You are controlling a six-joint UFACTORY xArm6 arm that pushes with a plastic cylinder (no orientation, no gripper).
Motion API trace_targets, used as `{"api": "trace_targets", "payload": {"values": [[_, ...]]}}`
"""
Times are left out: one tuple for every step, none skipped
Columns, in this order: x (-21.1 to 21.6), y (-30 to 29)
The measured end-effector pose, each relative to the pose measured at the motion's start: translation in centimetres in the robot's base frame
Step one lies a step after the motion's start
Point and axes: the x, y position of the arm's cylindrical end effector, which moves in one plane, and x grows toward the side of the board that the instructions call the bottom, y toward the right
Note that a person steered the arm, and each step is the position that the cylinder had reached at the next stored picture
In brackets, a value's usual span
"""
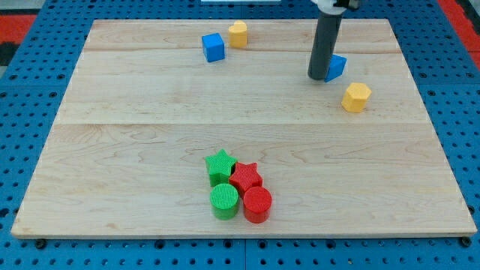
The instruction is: Push the blue triangle to the top left side of the board
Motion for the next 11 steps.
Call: {"api": "trace_targets", "payload": {"values": [[-1.5,3.4],[1.3,3.7],[3.1,3.9],[2.7,6.7],[0.8,8.0],[-1.1,8.1],[-2.0,7.8],[-2.5,7.6],[-2.6,7.4],[-2.6,5.3],[-3.0,5.2]]}}
